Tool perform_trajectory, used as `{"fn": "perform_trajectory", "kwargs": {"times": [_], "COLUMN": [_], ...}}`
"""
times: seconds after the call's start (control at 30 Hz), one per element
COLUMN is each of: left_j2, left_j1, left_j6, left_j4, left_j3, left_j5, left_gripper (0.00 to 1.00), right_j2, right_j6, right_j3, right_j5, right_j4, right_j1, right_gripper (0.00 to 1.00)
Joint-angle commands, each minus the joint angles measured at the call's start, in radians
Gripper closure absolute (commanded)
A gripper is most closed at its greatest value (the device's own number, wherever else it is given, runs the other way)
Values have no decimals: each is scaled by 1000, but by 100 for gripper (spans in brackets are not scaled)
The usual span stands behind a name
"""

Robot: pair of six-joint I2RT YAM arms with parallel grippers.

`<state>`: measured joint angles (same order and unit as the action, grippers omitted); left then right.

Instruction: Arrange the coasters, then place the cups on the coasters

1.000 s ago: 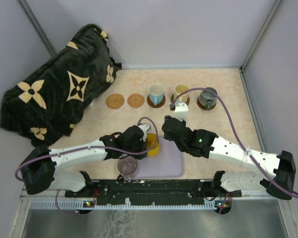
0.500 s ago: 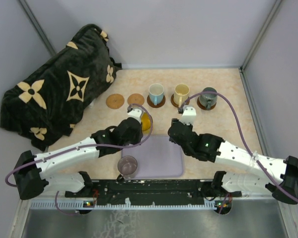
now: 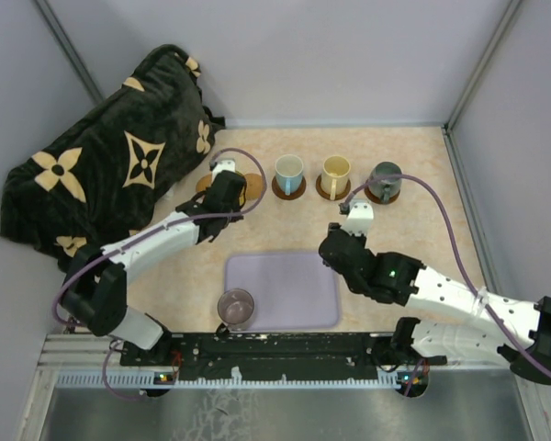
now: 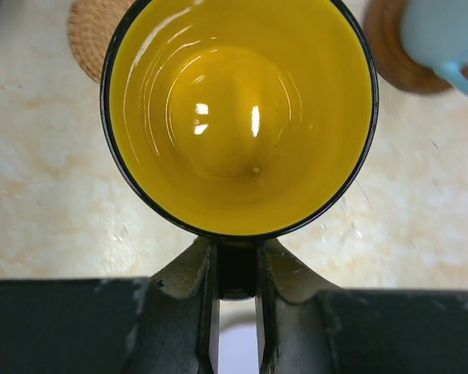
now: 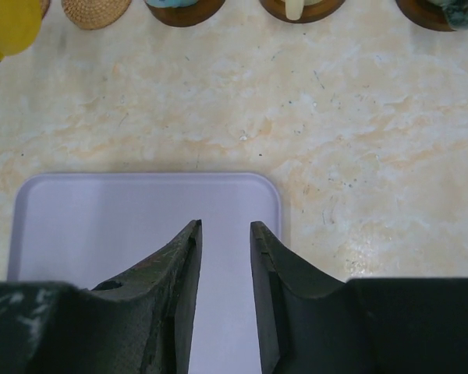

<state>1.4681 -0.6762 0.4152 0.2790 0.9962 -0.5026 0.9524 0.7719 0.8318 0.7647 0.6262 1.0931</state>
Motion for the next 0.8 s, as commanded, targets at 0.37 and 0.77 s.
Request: {"fn": "perform_trajectory", "kwargs": {"times": [0.37,0.77], "left_j2": [301,400], "left_j1": [163,175], "left_j6": [-93,-42], "left_j4": [-177,-182], "left_j3": [308,375], "left_j5": [196,235], "left_gripper": [100,100], "right_j2": [-67,-125], "right_j6": [0,21], "right_j3": [80,50], "right_j5": [249,188], "right_j4": [77,76], "right_j1": [-26,-73], "right_gripper": [57,57]}}
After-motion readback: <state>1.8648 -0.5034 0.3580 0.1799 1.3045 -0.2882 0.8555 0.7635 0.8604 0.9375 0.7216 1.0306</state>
